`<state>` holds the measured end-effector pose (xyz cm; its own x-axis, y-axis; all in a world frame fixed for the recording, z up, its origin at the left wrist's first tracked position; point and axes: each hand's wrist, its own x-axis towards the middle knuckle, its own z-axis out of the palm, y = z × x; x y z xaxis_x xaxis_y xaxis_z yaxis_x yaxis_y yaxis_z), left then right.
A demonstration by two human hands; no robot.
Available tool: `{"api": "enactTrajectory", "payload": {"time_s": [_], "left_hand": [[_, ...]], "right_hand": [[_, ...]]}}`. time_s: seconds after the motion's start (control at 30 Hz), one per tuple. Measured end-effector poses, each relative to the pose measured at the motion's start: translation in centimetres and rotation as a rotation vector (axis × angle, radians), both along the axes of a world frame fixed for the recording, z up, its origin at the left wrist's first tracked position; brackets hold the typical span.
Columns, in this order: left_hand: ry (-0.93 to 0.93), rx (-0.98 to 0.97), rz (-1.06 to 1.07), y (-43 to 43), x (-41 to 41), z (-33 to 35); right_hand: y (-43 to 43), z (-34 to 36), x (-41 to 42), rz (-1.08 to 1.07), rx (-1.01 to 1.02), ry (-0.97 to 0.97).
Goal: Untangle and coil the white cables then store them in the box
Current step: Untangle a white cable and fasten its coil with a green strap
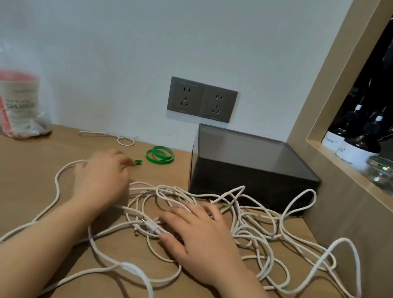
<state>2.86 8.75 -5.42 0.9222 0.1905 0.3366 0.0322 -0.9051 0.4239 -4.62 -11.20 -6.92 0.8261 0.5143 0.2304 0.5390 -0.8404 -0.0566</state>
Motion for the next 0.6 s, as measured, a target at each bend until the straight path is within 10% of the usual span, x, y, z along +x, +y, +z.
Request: {"api": "enactTrajectory", "payload": {"time_s": [0.17,0.6], "left_hand": [[0.394,0.114,0.253,3.7,0.8,-1.8],[-0.216,-0.178,-0.118,-2.7,-2.0,5.4]], "right_hand": [[-0.1,0.0,0.0,-0.017,0.011,-0.013],[-1.5,0.4,1.4,-0.121,0.047,0.043]]}}
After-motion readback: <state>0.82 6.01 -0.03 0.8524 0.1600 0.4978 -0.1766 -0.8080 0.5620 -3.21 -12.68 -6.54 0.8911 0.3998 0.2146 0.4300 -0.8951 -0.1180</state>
